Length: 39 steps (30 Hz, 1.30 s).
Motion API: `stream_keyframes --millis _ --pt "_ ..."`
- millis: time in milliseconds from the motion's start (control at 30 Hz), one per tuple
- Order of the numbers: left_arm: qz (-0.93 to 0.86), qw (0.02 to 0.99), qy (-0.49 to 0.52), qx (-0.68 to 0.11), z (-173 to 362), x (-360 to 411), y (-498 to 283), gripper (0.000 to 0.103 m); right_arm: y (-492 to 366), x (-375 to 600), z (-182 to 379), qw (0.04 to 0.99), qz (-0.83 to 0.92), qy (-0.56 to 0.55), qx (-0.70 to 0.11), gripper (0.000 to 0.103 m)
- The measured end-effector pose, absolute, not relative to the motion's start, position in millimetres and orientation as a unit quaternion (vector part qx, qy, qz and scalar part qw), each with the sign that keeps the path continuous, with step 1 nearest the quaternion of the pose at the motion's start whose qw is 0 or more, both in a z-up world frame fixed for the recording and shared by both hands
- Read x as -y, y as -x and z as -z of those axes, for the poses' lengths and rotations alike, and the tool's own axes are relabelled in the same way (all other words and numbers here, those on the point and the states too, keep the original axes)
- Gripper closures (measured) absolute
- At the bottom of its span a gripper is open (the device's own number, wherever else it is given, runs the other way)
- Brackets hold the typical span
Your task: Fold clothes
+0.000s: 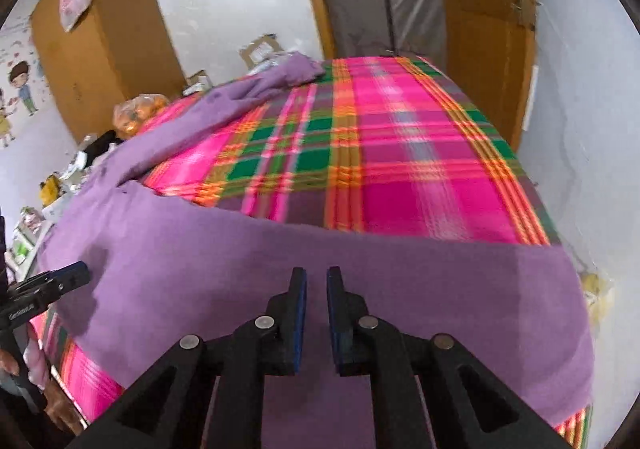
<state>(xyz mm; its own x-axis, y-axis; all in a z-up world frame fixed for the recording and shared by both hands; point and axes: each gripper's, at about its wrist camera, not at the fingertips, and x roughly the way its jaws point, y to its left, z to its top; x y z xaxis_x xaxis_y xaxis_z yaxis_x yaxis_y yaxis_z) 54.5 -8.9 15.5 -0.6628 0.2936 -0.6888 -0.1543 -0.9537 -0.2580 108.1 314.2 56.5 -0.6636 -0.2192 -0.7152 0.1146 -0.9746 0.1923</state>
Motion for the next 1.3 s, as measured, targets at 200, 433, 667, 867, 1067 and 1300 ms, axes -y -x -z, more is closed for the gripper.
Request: stream_keyframes --millis 200,433,667,867,1067,1300 --pt "-0.911 0.067 0.391 0.114 -11 48 -55 0.074 -83 -255 -55 0.171 0.897 -0.407 0.031 0.091" --pt "-0.916 -0.018 0.374 0.146 -10 119 -60 0.074 -52 -188 -54 0.265 0.871 -0.413 0.011 0.088" --pt "-0.903 -0.111 0.355 0.215 -2 208 -78 0.074 -13 -197 -35 0.2 0.873 -0.444 0.036 0.09" --pt "-0.901 -0.169 0.324 0.235 -12 255 -89 0.074 -26 -189 -45 0.224 0.873 -0.431 0.046 0.088" --pt "-0.892 -0.175 0.342 0.239 -1 272 -69 0.075 -18 -180 -29 0.221 0.865 -0.448 0.048 0.089" --pt "-0.894 -0.171 0.332 0.248 -11 274 -65 0.074 -20 -181 -39 0.208 0.874 -0.435 0.052 0.085"
